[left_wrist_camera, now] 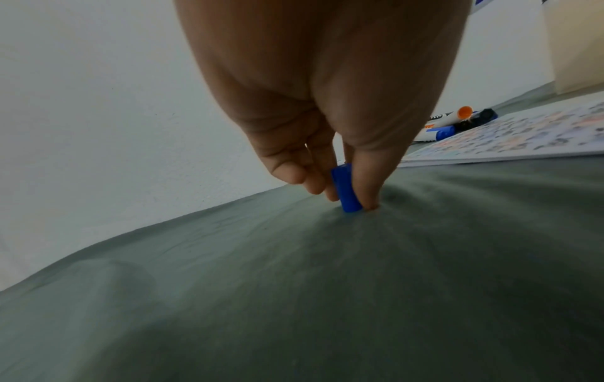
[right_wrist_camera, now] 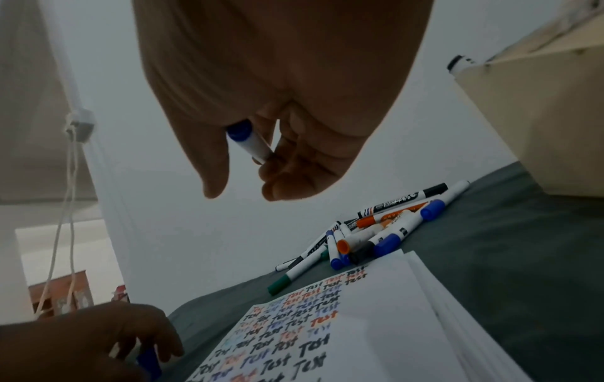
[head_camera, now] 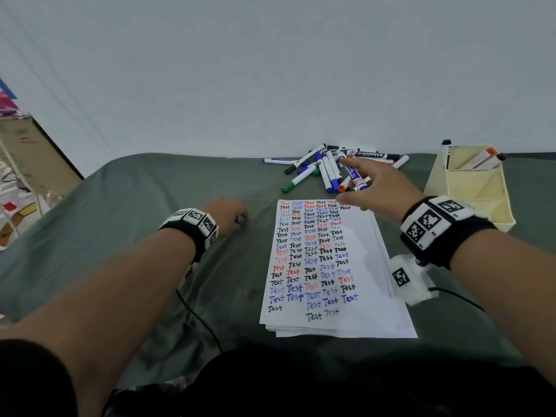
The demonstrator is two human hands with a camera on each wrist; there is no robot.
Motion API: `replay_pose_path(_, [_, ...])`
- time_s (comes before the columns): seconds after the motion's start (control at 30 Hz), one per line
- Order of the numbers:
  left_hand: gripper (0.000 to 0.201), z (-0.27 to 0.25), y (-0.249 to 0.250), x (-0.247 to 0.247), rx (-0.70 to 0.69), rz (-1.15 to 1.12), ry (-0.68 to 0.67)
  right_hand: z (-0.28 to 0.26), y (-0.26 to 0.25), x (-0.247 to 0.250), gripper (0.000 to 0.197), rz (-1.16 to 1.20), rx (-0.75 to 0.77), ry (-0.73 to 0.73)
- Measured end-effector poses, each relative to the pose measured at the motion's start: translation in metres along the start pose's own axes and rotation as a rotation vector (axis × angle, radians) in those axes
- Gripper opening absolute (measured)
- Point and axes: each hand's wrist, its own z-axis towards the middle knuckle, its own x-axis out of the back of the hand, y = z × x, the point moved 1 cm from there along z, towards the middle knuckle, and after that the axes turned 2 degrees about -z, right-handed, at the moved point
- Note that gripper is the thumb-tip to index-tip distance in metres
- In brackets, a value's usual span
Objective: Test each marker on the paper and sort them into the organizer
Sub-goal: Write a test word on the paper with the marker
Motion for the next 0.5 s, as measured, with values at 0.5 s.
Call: replay_pose_path(0.5, [0.109,0.029,0.1,-0.019,-0.052,-0.167,-0.123,0.016,0.041,-0.008,0.022,1.209,-0.496,0.467])
